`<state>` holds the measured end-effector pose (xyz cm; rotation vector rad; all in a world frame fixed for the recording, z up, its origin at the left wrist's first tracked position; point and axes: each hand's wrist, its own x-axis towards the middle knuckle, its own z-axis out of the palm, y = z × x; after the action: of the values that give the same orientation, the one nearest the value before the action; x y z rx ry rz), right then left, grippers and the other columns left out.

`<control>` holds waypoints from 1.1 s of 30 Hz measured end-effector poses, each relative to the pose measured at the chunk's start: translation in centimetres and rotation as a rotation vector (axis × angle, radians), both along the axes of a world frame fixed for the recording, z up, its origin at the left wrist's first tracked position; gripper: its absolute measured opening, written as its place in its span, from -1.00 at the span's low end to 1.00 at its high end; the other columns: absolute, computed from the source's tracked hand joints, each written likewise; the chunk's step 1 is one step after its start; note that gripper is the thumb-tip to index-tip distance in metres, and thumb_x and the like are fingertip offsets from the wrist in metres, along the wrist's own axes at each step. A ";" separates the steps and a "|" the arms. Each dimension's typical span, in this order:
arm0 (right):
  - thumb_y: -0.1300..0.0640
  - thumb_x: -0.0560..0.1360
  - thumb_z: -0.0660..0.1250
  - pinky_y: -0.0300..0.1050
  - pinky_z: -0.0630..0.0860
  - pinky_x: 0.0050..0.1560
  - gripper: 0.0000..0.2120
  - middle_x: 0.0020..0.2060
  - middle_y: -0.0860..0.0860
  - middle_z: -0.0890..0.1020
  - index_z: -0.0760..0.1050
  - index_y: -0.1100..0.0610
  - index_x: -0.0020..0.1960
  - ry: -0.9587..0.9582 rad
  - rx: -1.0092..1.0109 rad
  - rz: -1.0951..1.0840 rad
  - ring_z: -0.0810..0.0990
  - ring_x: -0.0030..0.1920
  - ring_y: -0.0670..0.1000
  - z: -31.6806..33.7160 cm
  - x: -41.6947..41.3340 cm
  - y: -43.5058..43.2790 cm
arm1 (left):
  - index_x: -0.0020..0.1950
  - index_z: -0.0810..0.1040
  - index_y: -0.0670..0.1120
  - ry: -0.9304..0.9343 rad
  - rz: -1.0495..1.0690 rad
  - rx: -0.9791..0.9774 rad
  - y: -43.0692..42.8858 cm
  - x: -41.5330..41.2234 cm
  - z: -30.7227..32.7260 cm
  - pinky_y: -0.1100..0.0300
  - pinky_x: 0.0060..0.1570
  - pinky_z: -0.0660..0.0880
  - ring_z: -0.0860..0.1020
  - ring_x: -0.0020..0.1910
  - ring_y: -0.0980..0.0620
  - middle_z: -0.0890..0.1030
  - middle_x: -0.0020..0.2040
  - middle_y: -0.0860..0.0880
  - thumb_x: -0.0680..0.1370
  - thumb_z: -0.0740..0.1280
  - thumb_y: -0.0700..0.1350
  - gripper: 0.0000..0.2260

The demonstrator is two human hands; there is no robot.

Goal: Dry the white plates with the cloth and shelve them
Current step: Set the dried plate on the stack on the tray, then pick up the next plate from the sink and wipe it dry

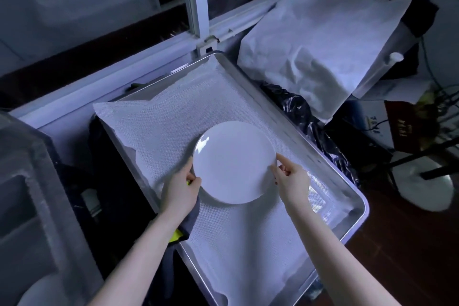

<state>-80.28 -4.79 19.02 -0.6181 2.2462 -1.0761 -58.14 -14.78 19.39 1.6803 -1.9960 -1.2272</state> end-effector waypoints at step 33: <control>0.28 0.57 0.36 -0.07 0.44 -0.16 -0.91 -0.29 -0.01 0.56 0.55 0.17 -0.12 -0.358 -0.070 1.165 0.50 -0.21 -0.05 3.2 45.2 -0.7 | 0.19 0.58 0.03 0.966 1.023 -0.138 9.6 41.9 7.4 0.30 -0.07 0.53 0.63 -0.09 0.16 0.67 -0.03 0.07 0.48 0.40 -0.34 -0.62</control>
<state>-35.13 -5.48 22.26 -1.3758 1.1674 -0.5617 -16.29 -5.16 26.80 1.2940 -0.5021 -1.0807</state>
